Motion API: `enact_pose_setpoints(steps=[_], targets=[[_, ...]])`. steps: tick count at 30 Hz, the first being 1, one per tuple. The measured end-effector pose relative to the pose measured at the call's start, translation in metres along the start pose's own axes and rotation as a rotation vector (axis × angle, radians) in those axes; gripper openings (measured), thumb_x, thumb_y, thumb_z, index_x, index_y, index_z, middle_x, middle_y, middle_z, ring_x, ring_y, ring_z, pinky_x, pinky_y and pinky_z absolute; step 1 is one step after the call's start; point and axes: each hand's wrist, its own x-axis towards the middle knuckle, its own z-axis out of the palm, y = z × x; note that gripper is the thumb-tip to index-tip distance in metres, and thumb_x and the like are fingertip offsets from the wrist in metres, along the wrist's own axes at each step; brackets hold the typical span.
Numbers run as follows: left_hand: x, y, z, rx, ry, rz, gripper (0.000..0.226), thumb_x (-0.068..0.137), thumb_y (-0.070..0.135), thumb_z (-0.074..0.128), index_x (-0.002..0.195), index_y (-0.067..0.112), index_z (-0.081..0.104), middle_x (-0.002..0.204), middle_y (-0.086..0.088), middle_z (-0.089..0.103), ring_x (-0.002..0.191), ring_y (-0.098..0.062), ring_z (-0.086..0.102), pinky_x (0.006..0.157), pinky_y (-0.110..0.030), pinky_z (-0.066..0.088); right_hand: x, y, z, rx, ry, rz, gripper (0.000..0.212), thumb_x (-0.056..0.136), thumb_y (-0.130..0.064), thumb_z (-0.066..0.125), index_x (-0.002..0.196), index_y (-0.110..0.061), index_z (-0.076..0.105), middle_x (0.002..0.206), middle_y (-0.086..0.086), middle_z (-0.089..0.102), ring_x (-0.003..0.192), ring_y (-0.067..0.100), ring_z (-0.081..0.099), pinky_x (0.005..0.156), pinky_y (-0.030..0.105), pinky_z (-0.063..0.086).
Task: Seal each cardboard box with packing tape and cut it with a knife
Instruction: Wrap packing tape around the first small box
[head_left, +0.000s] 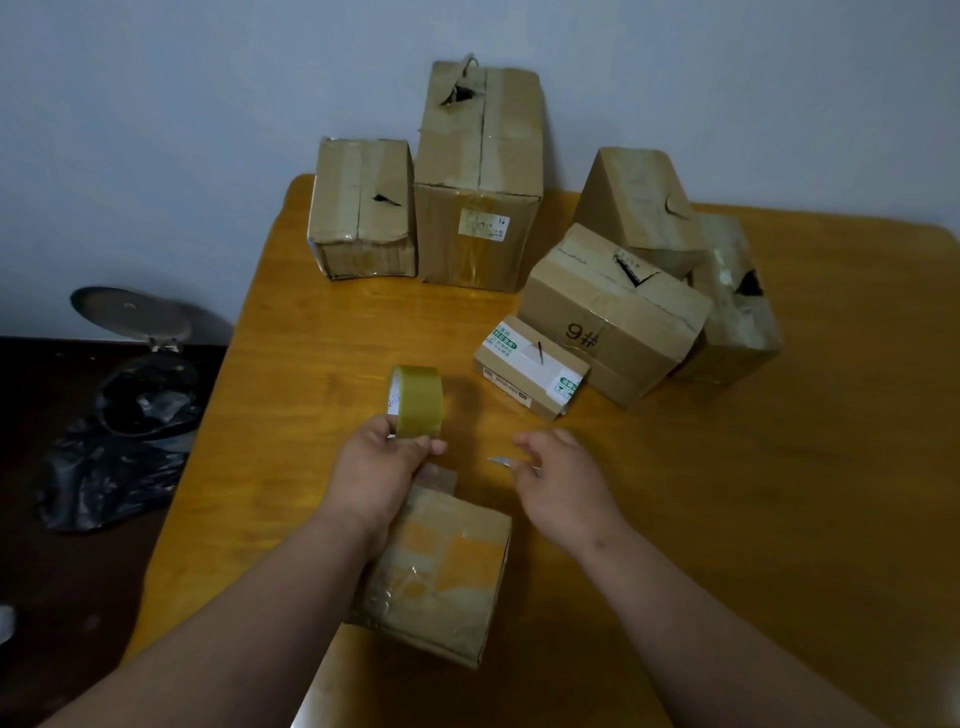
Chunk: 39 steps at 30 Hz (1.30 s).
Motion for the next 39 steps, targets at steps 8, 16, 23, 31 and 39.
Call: enact_pose_setpoints(steps=[8, 16, 23, 31, 39], targets=[[0.002, -0.001, -0.011, -0.073, 0.009, -0.027, 0.012, 0.096, 0.006, 0.051, 0.099, 0.011, 0.062, 0.089, -0.005, 0.076, 0.081, -0.018, 0.069, 0.069, -0.032, 0.051, -0.023, -0.045, 0.029, 0.007, -0.208, -0.279, 0.035, 0.093, -0.046, 0.054, 0.119, -0.025, 0.065, 0.112, -0.007, 0.051, 0.108, 0.013, 0.049, 0.093, 0.031, 0.045], [-0.006, -0.012, -0.04, 0.042, -0.103, -0.064, 0.022, 0.089, 0.01, 0.068, 0.11, 0.011, 0.061, 0.095, -0.004, 0.077, 0.091, -0.019, 0.071, 0.074, -0.031, 0.053, -0.016, -0.049, 0.021, -0.011, -0.392, -0.174, 0.04, 0.097, -0.051, 0.048, 0.121, -0.023, 0.064, 0.111, -0.001, 0.056, 0.1, 0.016, 0.056, 0.085, 0.033, 0.049], [-0.005, -0.012, -0.062, 0.213, -0.022, 0.014, 0.012, 0.096, 0.011, 0.055, 0.1, 0.018, 0.064, 0.08, -0.003, 0.076, 0.077, -0.012, 0.069, 0.065, -0.025, 0.042, -0.009, -0.049, 0.01, 0.108, -0.437, -0.055, 0.056, 0.088, -0.06, 0.056, 0.133, -0.027, 0.058, 0.122, -0.006, 0.065, 0.105, 0.009, 0.061, 0.086, 0.026, 0.052], [-0.008, -0.058, -0.114, 0.369, 0.078, -0.173, 0.04, 0.08, -0.005, 0.066, 0.109, 0.022, 0.061, 0.09, -0.012, 0.072, 0.092, -0.031, 0.065, 0.081, -0.043, 0.053, -0.015, -0.048, 0.023, 0.114, -0.446, -0.021, 0.052, 0.085, -0.064, 0.057, 0.122, -0.028, 0.063, 0.098, -0.015, 0.063, 0.088, 0.001, 0.059, 0.068, 0.02, 0.045], [0.008, -0.088, -0.124, 0.417, 0.261, -0.302, 0.02, 0.082, -0.004, 0.058, 0.101, 0.001, 0.061, 0.069, -0.021, 0.069, 0.052, -0.032, 0.067, 0.047, -0.036, 0.053, -0.02, -0.05, 0.027, 0.161, -0.403, -0.01, 0.047, 0.083, -0.064, 0.059, 0.115, -0.031, 0.065, 0.095, -0.017, 0.063, 0.087, 0.001, 0.062, 0.067, 0.02, 0.048]])
